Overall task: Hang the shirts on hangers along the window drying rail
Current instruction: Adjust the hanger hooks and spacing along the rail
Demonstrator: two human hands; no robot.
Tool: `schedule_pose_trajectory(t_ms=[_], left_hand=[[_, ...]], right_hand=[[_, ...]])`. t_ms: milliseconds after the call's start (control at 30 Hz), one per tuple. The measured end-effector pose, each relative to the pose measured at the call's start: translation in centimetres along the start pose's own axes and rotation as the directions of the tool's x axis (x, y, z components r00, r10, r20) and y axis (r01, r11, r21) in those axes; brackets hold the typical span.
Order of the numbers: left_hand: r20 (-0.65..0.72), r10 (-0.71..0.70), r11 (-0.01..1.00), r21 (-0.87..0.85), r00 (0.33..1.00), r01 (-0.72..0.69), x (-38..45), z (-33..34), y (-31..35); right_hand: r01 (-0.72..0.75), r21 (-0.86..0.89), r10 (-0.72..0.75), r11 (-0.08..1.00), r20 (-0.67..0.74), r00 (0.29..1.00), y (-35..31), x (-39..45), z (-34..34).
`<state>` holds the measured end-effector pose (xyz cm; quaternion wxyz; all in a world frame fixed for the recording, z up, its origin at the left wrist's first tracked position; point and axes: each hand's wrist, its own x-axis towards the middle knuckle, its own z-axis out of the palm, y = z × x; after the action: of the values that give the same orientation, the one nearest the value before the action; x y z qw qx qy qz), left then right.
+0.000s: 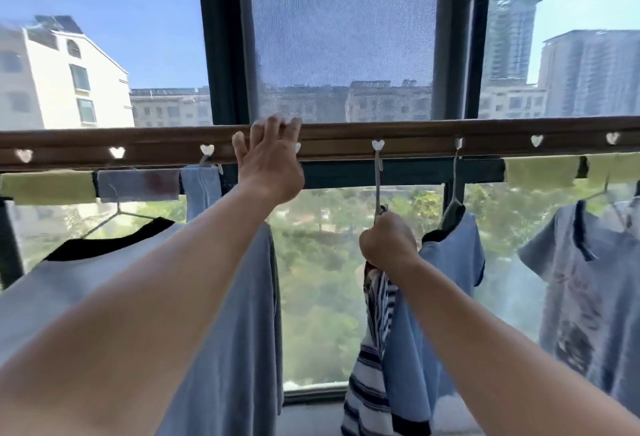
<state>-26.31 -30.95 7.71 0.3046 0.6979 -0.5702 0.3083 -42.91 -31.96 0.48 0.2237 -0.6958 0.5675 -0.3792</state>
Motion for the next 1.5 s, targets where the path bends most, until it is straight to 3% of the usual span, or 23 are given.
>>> schedule_pose_trajectory(t_ms=[200,667,967,1500], left_hand=[[-0.058,-0.005,0.999,0.044,0.998,0.007,-0.1,0.7,0.3],[-0.044,-0.01,1.0,0.026,0.999,0.011,0.4,0.6,-0.2],[0.0,-0.033,0.997,-0.073,0.999,0.033,0.6,-1.0,-2.2],[0.065,-0.003,0.995,-0.1,0.998,0.01,-0.1,-2.9,-4.8]], right_hand=[[-0.026,0.196,0.025,0.98,0.006,1.0,1.4,0.9,1.3],[0.162,0.497,-0.151,0.852,-0.063,0.987,0.9,1.7,2.4],[0.209,0.524,-0.282,0.826,0.063,0.957,-2.5,-0.8,3.8],[0.169,0.488,-0.244,0.856,0.095,0.965,-5.0,-1.2,9.5]])
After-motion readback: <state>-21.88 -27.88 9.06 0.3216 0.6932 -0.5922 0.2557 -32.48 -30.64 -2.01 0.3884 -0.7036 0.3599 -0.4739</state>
